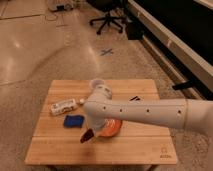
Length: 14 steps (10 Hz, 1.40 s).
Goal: Place the pepper on the white sponge
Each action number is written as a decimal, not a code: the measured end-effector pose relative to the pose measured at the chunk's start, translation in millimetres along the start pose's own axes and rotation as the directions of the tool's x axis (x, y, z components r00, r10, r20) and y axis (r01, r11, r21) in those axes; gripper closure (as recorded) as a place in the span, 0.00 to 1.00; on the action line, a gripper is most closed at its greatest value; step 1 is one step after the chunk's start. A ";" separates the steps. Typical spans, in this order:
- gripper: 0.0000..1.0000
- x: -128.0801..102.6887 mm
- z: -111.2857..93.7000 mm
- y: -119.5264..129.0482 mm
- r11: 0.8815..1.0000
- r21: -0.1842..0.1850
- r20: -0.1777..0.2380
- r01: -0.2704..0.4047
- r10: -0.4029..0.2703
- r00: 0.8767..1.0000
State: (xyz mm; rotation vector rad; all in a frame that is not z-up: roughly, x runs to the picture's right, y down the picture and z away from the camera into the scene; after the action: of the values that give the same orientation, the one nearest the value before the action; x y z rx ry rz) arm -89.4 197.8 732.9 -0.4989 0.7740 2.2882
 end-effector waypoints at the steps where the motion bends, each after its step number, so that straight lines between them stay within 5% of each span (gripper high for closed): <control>1: 0.85 0.6 5.0 15.2 1.000 0.005 -0.003 0.017 -0.017 1.000; 7: 0.85 3.1 25.6 94.6 0.997 0.009 -0.038 0.083 -0.082 0.996; 14: 0.80 -2.5 52.3 135.2 0.995 0.012 -0.003 0.100 -0.100 0.995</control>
State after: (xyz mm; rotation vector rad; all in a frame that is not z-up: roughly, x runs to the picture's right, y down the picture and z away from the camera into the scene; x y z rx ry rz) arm -188.6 148.5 826.6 -0.5234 0.7470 2.1898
